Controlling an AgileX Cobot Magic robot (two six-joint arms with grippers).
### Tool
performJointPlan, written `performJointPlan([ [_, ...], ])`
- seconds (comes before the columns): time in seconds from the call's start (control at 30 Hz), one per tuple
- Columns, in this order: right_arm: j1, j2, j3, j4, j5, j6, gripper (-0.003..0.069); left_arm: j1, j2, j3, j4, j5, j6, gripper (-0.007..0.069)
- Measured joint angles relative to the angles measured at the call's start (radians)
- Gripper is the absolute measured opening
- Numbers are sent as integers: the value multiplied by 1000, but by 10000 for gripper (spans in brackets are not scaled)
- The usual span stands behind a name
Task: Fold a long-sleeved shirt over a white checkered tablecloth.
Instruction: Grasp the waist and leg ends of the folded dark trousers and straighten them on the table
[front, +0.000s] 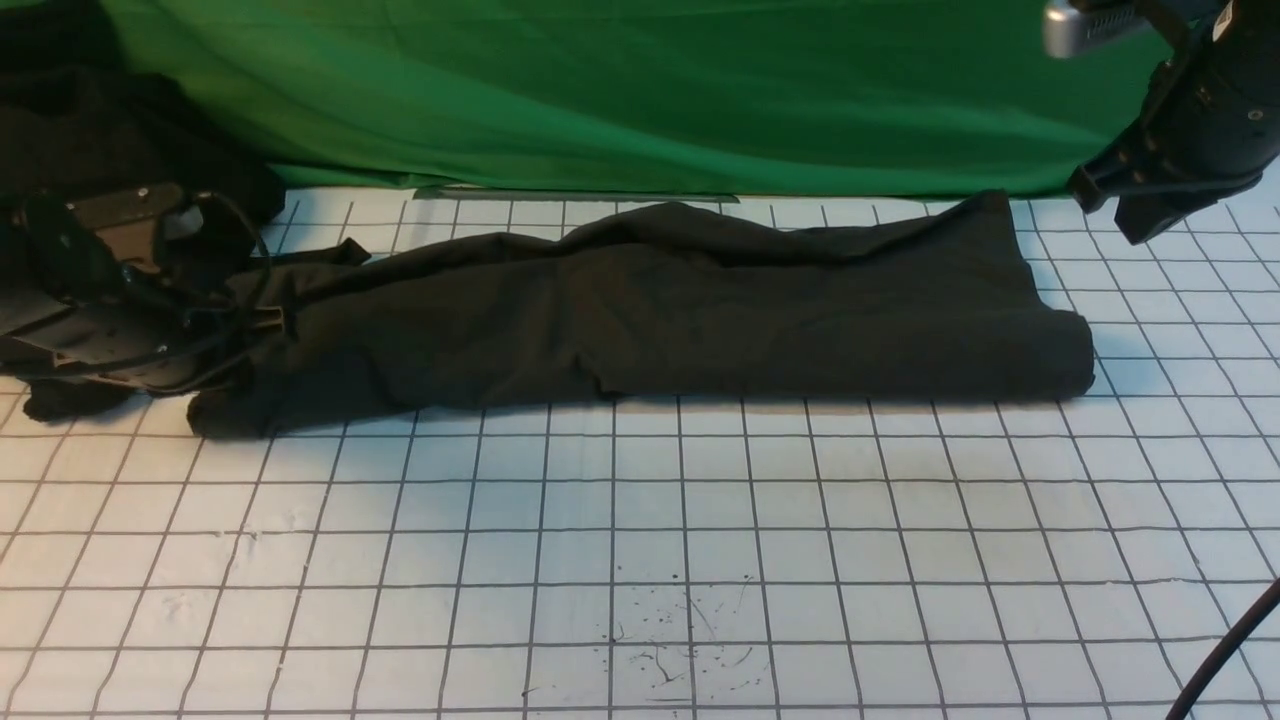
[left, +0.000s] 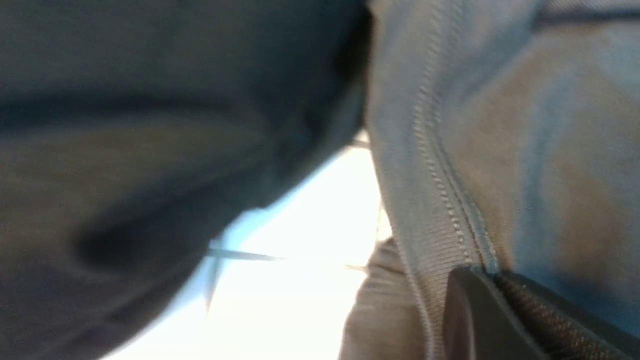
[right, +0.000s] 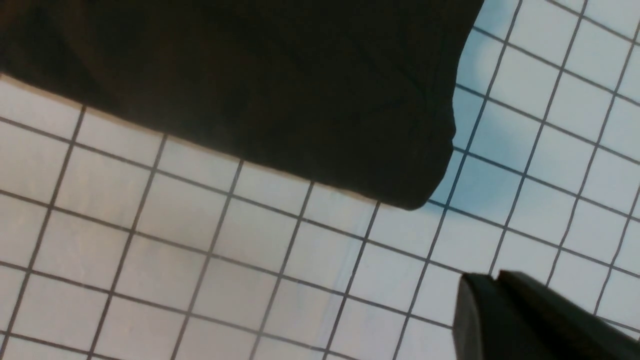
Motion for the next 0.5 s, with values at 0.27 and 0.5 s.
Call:
performJointPlan([
  [0.27, 0, 0, 0, 0, -3, 1, 25, -1, -68, -51, -8, 181, 0, 21],
  [0.5, 0, 0, 0, 0, -6, 1, 32, -1, -96, -51, 12, 310, 18, 21],
])
